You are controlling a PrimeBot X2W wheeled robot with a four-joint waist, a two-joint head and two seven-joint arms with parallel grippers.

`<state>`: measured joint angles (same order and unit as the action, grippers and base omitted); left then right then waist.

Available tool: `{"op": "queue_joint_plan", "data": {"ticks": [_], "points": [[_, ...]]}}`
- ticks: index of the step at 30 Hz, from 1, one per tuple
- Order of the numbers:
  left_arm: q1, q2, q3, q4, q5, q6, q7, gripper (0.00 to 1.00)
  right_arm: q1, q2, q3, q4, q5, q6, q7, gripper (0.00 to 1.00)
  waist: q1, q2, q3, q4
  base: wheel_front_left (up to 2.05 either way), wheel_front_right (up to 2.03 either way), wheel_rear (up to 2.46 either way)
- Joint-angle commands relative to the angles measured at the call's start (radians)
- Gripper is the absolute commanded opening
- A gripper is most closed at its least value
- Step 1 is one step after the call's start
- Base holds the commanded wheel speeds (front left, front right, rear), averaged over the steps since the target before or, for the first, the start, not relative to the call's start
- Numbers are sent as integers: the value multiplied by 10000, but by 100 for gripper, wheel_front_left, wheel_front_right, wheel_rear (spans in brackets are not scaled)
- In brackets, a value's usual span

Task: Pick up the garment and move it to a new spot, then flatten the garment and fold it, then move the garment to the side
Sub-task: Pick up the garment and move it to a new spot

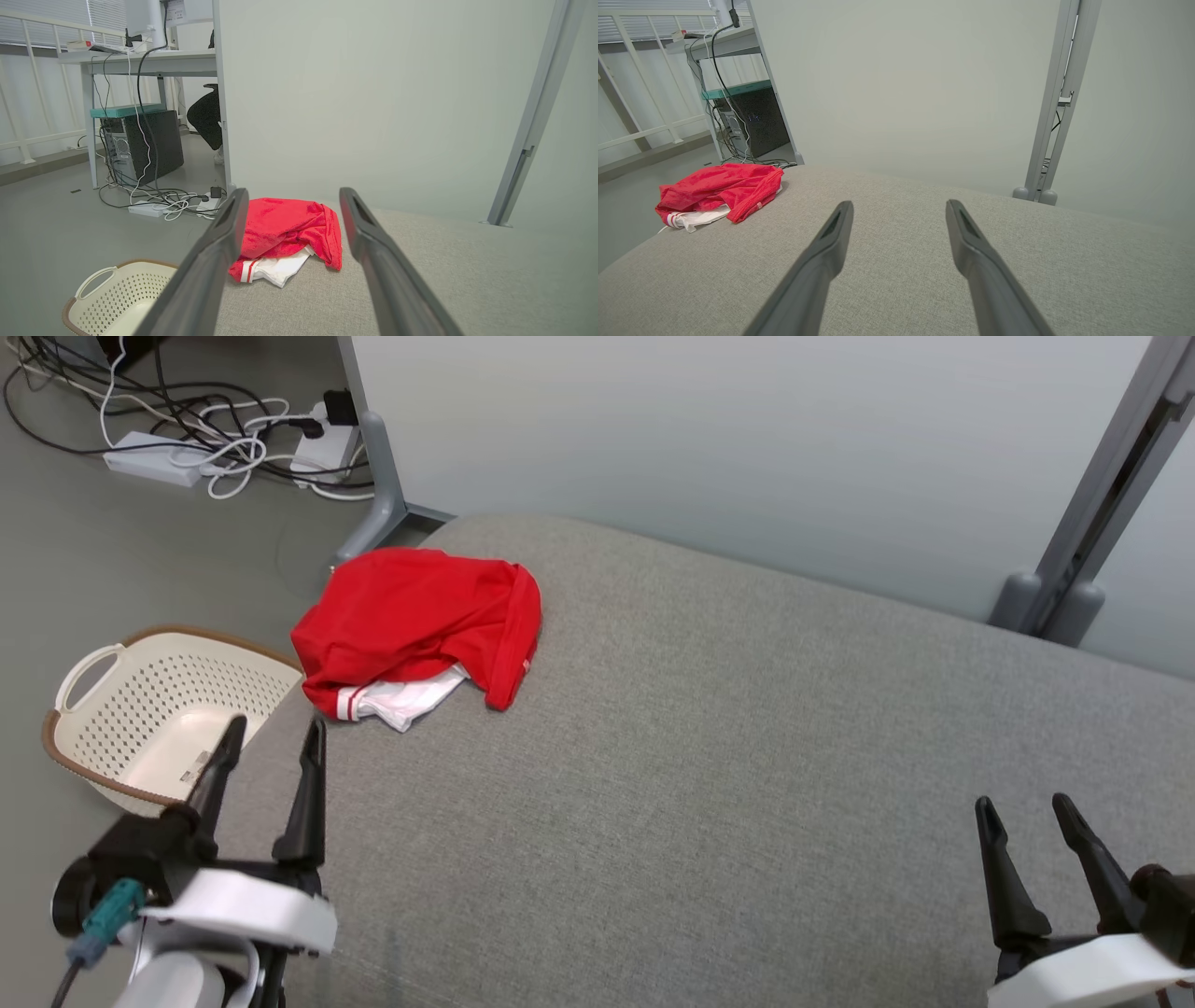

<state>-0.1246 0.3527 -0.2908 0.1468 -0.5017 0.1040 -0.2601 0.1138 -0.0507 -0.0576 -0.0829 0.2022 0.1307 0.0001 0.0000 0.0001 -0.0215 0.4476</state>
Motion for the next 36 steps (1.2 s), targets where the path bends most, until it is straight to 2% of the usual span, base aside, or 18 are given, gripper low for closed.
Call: {"op": "queue_joint_plan", "data": {"ticks": [1, 5, 13, 22, 28, 32, 33, 34, 36], "points": [[-381, -78, 116, 71, 75, 26, -50, 100, -176, -55, -2, -145, -67, 2, 62, 100, 0, -1, 310, -126, 0, 0, 0], [-1256, -387, 490, 371, 176, -79, -52, 100, -563, -278, 121, -517, -127, 2, 292, 100, 0, -1, 1122, -532, 0, 0, 0], [-3105, -772, 1107, 1822, 279, -728, -39, 100, -1423, -673, 327, -998, -92, 2, 561, 100, 0, -1, 2690, -1528, 0, 0, 0], [-5587, -1040, 1108, 6213, -237, -1769, 240, 100, -2167, -1010, 498, -1096, 100, 2, 459, 100, 0, -1, 4021, -2490, 0, 0, 0], [-6691, -1288, 1203, 8946, -676, -1918, 1086, 100, -2364, -1086, 524, -1011, 162, 2, 350, 100, 0, -1, 4407, -2758, 0, 0, 0], [-7146, -1355, 1266, 10113, -916, -1980, 1665, 100, -2465, -1098, 528, -957, 169, 2, 328, 100, 0, -1, 4522, -2851, 0, 0, 0], [-7194, -1383, 1259, 10270, -949, -2014, 1684, 54, -2487, -1091, 522, -945, 172, 2, 317, 100, 0, -1, 4534, -2865, 0, 0, 0], [-7238, -1382, 1253, 10373, -965, -2058, 1569, 3, -2491, -1083, 511, -926, 176, 2, 302, 100, 0, -1, 4543, -2876, 0, 0, 0], [-7310, -1345, 1216, 10562, -976, -2095, 1383, 0, -2501, -1056, 486, -890, 184, 2, 308, 100, 0, -1, 4543, -2886, 0, 0, 0]]}}
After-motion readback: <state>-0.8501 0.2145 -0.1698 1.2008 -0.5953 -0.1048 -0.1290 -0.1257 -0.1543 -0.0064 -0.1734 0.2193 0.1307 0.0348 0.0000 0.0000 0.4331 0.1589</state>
